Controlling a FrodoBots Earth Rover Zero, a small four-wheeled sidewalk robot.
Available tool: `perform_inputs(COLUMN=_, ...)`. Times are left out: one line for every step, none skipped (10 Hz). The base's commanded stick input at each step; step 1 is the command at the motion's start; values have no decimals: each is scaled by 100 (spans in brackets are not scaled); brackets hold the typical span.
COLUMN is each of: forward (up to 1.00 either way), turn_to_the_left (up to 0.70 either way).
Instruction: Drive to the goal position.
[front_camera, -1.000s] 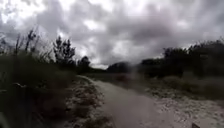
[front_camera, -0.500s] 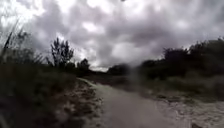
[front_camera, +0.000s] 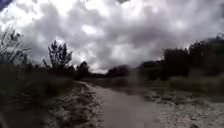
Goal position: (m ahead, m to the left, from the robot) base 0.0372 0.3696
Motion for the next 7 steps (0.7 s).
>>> perform_inputs(forward=70, turn_to_the_left=2)
perform_inputs(forward=70, turn_to_the_left=2)
perform_inputs(forward=70, turn_to_the_left=2)
perform_inputs(forward=70, turn_to_the_left=2)
perform_inputs(forward=70, turn_to_the_left=2)
perform_inputs(forward=70, turn_to_the_left=2)
perform_inputs(forward=70, turn_to_the_left=2)
